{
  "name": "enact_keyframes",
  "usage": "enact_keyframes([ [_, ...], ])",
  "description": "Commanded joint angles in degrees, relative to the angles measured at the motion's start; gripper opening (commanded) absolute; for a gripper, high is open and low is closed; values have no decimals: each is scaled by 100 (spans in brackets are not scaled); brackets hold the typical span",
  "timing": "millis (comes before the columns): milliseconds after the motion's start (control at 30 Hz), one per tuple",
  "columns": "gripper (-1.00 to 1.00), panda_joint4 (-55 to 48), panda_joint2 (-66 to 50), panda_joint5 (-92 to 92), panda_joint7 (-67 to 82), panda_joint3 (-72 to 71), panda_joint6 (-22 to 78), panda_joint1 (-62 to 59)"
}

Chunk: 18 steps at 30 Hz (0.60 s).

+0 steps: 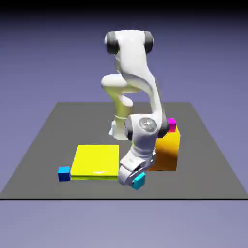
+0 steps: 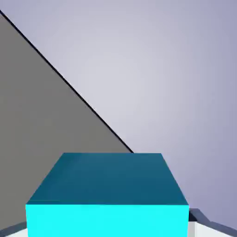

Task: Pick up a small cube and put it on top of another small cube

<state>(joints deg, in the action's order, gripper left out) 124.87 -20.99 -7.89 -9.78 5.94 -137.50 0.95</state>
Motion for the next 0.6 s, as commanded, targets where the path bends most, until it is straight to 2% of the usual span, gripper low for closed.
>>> enact_keyframes([
  [0,-100,73,99,62,59,209,25,-181],
  [233,-100,512,688,512,468,1452,197,-1265],
  [400,-100,638,-158,841,676,1286,-751,-1446],
  [433,100,638,-158,841,676,1286,-751,-1446],
  [567,100,546,464,599,523,1408,-54,-1313],
])
